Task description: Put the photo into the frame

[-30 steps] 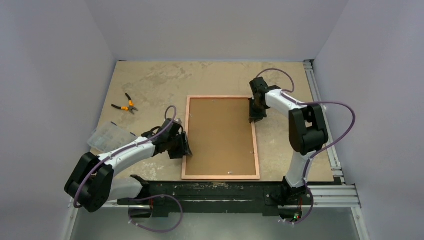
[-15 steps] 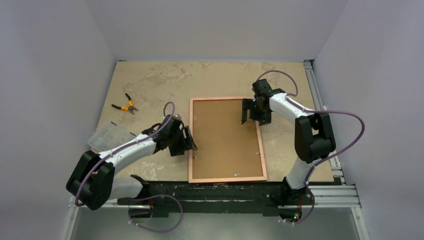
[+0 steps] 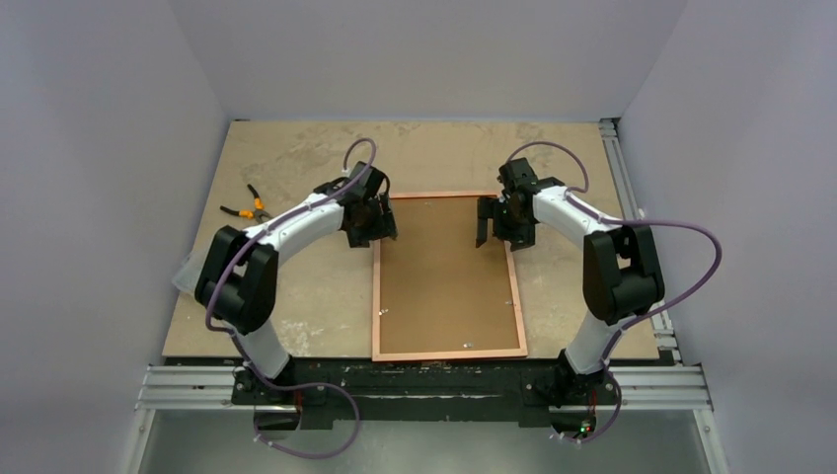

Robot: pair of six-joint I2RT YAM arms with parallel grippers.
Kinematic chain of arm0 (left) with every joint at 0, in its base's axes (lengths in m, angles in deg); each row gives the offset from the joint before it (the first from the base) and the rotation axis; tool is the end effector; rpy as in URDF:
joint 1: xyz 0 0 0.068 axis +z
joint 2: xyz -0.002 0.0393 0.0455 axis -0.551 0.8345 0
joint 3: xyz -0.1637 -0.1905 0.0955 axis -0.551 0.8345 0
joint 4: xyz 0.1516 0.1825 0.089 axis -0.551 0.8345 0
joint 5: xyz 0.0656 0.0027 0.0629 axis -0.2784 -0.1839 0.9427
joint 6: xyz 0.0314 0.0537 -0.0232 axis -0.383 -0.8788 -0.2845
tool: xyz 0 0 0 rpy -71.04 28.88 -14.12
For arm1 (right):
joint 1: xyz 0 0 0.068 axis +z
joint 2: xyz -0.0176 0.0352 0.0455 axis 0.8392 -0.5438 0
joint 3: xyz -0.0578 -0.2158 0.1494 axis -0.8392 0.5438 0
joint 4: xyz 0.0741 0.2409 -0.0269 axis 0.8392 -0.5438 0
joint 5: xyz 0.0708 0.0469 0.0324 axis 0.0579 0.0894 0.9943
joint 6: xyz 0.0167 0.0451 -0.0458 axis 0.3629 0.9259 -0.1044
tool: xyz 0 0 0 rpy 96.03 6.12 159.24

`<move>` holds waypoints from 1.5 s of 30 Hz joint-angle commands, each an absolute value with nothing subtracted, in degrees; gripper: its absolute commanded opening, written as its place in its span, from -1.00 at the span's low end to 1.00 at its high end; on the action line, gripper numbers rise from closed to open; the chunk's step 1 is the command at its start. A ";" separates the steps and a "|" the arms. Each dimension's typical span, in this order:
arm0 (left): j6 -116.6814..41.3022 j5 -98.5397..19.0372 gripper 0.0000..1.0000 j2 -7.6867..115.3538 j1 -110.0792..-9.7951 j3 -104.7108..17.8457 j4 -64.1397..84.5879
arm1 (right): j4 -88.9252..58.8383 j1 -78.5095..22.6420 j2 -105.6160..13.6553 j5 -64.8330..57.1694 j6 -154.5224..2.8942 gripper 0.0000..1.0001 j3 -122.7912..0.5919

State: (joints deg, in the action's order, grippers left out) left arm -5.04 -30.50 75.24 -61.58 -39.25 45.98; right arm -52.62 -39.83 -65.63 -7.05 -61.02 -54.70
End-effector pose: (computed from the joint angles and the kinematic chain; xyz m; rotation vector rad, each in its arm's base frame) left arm 0.3050 -0.1621 0.1978 -0.3863 2.6919 -0.3741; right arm 0.3285 0.1061 0.1778 0.0882 2.8185 0.2708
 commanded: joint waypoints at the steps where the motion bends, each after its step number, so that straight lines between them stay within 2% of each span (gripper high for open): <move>1: -7.99 -24.90 0.25 81.70 -61.21 -47.80 52.51 | -51.65 -39.83 -64.56 -4.75 -61.01 0.73 -53.52; 9: -8.94 -23.32 0.14 92.47 -61.05 -57.56 58.73 | -51.19 -39.84 -64.90 -3.53 -61.09 0.72 -52.96; 18: -9.19 -25.52 -0.05 95.93 -60.31 -57.62 57.32 | -51.01 -39.83 -65.37 -2.80 -61.36 0.72 -52.55; 25: -8.13 -28.91 0.10 96.49 -57.70 -57.95 54.78 | -50.75 -39.83 -65.77 -1.90 -61.78 0.71 -52.10; 38: -6.74 -29.74 0.15 96.49 -55.60 -57.65 51.43 | -50.29 -39.82 -66.72 -0.04 -62.69 0.68 -51.43; 41: -6.82 -28.53 -0.02 95.89 -55.50 -56.76 51.33 | -50.14 -39.83 -66.84 0.22 -62.81 0.68 -51.28; 45: -7.92 -28.65 -0.44 96.69 -55.49 -56.88 51.76 | -50.30 -39.81 -67.32 0.25 -62.89 0.67 -51.43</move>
